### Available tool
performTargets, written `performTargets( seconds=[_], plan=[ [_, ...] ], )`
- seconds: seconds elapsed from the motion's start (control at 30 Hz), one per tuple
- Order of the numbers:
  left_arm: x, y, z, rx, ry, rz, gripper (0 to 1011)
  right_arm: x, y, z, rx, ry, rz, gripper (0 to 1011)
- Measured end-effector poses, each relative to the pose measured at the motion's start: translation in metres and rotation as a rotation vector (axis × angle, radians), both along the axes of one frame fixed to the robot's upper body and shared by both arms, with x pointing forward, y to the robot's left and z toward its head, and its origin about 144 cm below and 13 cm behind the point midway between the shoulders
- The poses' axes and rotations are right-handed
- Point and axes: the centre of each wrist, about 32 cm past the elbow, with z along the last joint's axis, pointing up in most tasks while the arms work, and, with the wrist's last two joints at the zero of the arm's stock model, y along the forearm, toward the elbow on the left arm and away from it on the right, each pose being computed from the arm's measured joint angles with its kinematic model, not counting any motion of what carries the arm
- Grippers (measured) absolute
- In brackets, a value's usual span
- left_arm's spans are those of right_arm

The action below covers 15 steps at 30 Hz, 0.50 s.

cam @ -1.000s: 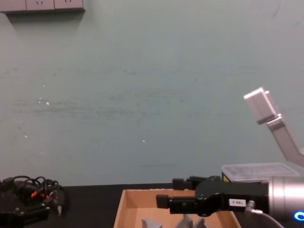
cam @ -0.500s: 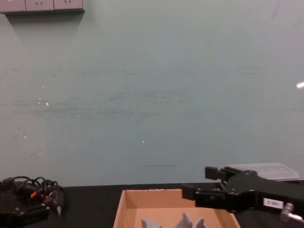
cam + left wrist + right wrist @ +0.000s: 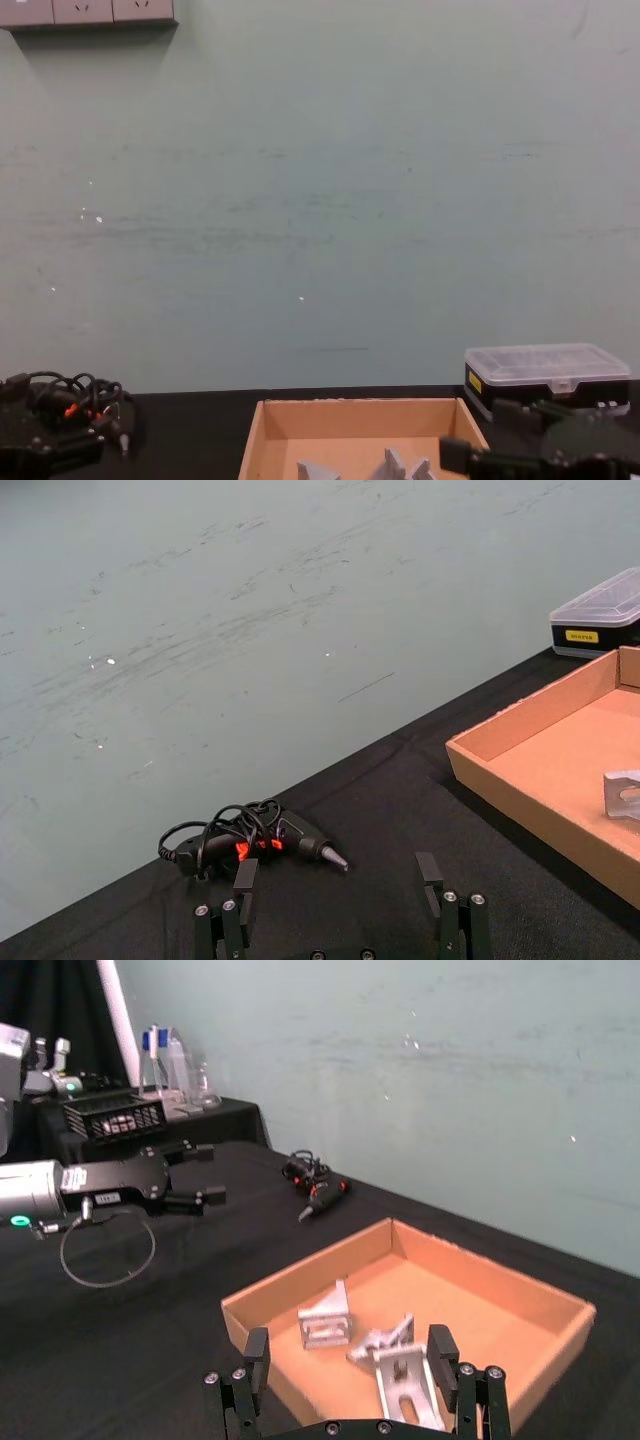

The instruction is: Use one hand to pick up the angle iron from the table and place it into the box.

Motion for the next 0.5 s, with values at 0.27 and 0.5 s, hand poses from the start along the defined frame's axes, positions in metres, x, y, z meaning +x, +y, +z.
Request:
performTargets(
  seconds=[0.27,0.5],
  plan=[
    [0.0,0.0,0.0,0.0,0.0,0.0,1000,-0.01,-0.004,-0.011,-0.012,0.049,-0.03,1004],
    [0.0,0.0,0.0,0.0,0.0,0.0,1000,-0.01,-0.005,-0.015,-0.017,0.068,-0.036,1004]
  ],
)
